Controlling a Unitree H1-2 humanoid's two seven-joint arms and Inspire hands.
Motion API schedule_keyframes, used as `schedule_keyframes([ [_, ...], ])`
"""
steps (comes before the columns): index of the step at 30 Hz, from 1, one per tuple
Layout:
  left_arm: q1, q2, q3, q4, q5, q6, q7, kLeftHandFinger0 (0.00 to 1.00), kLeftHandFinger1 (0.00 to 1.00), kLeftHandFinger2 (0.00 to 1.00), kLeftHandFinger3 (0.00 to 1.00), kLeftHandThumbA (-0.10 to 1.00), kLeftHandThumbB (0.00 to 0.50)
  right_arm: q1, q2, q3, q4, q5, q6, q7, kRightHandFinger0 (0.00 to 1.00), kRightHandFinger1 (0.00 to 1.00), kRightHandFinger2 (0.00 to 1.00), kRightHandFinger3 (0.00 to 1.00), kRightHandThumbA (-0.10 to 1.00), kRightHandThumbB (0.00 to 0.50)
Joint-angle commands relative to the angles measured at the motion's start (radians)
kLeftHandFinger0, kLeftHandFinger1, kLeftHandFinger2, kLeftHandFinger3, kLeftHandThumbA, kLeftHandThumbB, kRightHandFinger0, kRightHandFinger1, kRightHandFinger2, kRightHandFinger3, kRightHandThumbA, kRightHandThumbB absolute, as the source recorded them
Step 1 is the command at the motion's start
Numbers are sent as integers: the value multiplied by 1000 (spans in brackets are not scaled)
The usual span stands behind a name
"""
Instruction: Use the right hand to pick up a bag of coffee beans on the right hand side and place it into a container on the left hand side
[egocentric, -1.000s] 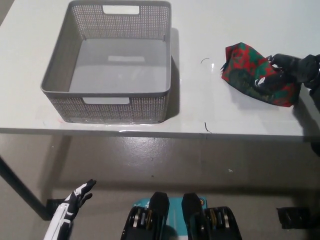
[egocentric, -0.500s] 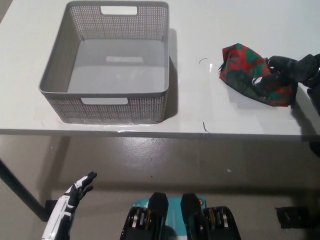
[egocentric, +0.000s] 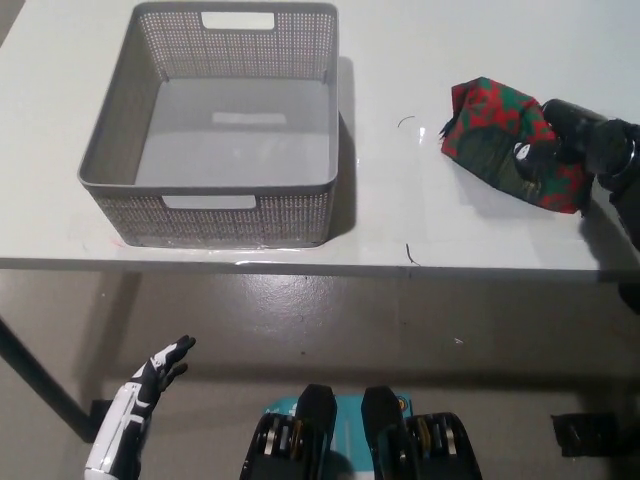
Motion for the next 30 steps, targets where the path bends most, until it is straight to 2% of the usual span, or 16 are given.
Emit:
schedule_keyframes([
  [1, -11, 25, 9, -38, -6, -1, -11, 1000, 1000, 1000, 1000, 1000, 242, 14, 9, -42, 4, 32, -81, -208, 117, 660, 1000, 1000, -100, 149],
  [2, -11, 24, 8, -41, -5, 5, -10, 1000, 1000, 1000, 1000, 1000, 254, 14, 5, -56, 2, 43, -97, -217, 98, 636, 946, 937, -100, 168],
  [3, -11, 24, 8, -42, -4, 5, -10, 1000, 1000, 1000, 1000, 1000, 255, 14, 4, -63, 4, 46, -104, -221, 101, 638, 941, 923, -100, 166],
  [7, 1, 23, 5, -43, -4, 7, -11, 1000, 1000, 1000, 1000, 1000, 246, 12, 0, -88, 4, 50, -124, -256, 118, 634, 954, 930, -100, 173],
  [9, 5, 21, 5, -45, -2, 7, -9, 1000, 1000, 1000, 1000, 1000, 245, 12, -2, -94, 3, 50, -133, -269, 94, 587, 964, 900, -100, 171],
  [11, 6, 20, 5, -44, 1, 6, -7, 1000, 1000, 1000, 1000, 1000, 243, 6, -7, -111, 2, 59, -149, -289, 65, 513, 895, 846, -100, 174],
  [12, 6, 20, 5, -41, 2, 2, -6, 1000, 1000, 1000, 1000, 1000, 234, -3, -12, -127, -3, 70, -167, -304, 3, 459, 869, 834, -100, 166],
  [13, 9, 22, 7, -44, 1, 3, -7, 1000, 1000, 1000, 1000, 1000, 233, -4, -8, -132, -2, 72, -167, -310, 0, 465, 874, 873, -100, 159],
  [15, 9, 22, 8, -48, -3, 6, -7, 1000, 1000, 1000, 1000, 1000, 236, -22, -5, -150, -3, 82, -159, -336, 15, 573, 902, 936, -100, 156],
  [18, 12, 25, 9, -50, -5, 10, -10, 1000, 1000, 1000, 1000, 1000, 239, -57, -3, -179, -19, 96, -192, -370, 0, 486, 817, 930, -100, 163],
  [19, 10, 25, 9, -42, -4, 1, -9, 1000, 1000, 1000, 1000, 1000, 225, -76, -1, -196, -25, 108, -180, -360, 0, 493, 838, 943, -100, 148],
  [21, 13, 23, 9, -37, -12, -1, -11, 1000, 1000, 1000, 1000, 1000, 215, -104, 1, -212, -34, 114, -183, -361, 0, 495, 840, 938, -100, 149],
  [26, 22, 20, 11, -31, -2, -10, -4, 1000, 1000, 1000, 1000, 1000, 213, -165, 15, -244, -59, 125, -192, -366, 0, 466, 815, 863, -100, 149],
  [28, 27, 20, 10, -30, 2, -10, -3, 1000, 1000, 1000, 1000, 1000, 214, -184, 21, -253, -69, 130, -181, -358, 0, 466, 831, 894, -100, 138],
  [30, 29, 19, 10, -29, -1, -10, -4, 1000, 1000, 1000, 1000, 1000, 215, -198, 27, -283, -81, 159, -209, -346, 0, 491, 875, 1000, -100, 142],
])
